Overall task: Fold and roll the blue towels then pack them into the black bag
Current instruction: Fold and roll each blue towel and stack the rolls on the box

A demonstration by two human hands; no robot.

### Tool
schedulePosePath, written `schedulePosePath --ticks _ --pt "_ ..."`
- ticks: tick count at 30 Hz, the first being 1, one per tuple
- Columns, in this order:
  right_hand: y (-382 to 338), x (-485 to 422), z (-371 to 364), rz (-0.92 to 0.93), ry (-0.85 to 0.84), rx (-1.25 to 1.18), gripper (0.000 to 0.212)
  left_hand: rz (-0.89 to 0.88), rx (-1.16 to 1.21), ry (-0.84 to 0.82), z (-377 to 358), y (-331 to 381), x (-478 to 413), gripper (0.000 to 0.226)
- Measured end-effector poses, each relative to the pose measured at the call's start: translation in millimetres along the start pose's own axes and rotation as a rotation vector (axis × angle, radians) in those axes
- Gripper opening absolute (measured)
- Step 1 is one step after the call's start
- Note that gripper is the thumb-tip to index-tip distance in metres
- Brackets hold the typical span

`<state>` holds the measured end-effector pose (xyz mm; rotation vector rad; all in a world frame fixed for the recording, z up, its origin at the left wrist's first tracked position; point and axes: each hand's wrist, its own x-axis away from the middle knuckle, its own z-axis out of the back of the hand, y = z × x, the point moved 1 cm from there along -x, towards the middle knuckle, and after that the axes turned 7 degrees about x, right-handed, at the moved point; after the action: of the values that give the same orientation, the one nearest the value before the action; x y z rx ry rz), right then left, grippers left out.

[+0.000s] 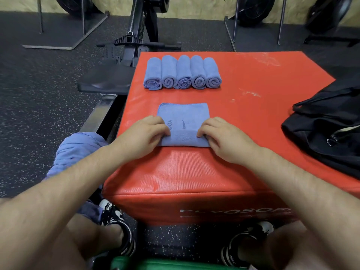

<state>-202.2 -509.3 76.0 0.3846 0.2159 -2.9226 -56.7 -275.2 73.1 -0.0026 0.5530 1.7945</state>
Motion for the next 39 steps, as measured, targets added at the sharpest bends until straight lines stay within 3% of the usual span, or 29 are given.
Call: schedulePosePath --ticks 3,5,8,11,15,18,24,27,30,34,39 --pt "2.4 1.2 -2.2 -0.013 -0.063 0.087 0.030 -0.004 -0.060 -0.008 0.7 -5.1 1.9 0.026" --pt "6.8 0.3 -4.3 -0.038 -0.121 0.124 0.042 0.022 -0.099 -0.042 -0.2 -10.6 2.3 0.040" --pt "6.8 -4.3 -3.7 -0.067 -0.106 0.073 0.038 0.054 -0.076 -0.046 -0.2 -10.8 0.3 0.042" --pt "3.7 -5.6 7.1 -0.114 -0.129 -0.054 0.037 0.101 0.035 -0.047 5.9 -6.4 -0.2 0.038" --pt "4.2 -4.7 18.0 -0.175 -0.270 -0.220 0.035 0.318 0.304 -0.124 11.9 -3.2 3.0 0.027" --pt "5.9 -4.0 13.3 -0.222 -0.281 -0.251 0.032 0.328 0.363 -0.138 7.6 -4.6 3.3 0.019" --pt "6.5 -4.3 0.0 -0.127 -0.045 -0.081 0.033 0.149 0.184 0.057 1.9 -8.3 -5.8 0.023" --pt "-0.8 -9.2 3.2 -0.076 0.019 -0.013 0.028 0.035 0.068 0.080 2.6 -2.3 -14.2 0.026" --pt "-2.7 -12.7 2.8 -0.052 -0.002 0.086 0.023 0.044 -0.026 0.026 3.2 -6.5 -16.7 0.027" --pt "6.4 -18.7 -3.7 -0.124 -0.104 0.109 0.046 0.145 -0.130 -0.105 0.4 -15.9 -21.7 0.059" --pt "8.9 -28.6 5.4 -0.160 -0.174 -0.037 0.046 0.225 -0.107 -0.227 7.7 -12.0 -35.3 0.056"
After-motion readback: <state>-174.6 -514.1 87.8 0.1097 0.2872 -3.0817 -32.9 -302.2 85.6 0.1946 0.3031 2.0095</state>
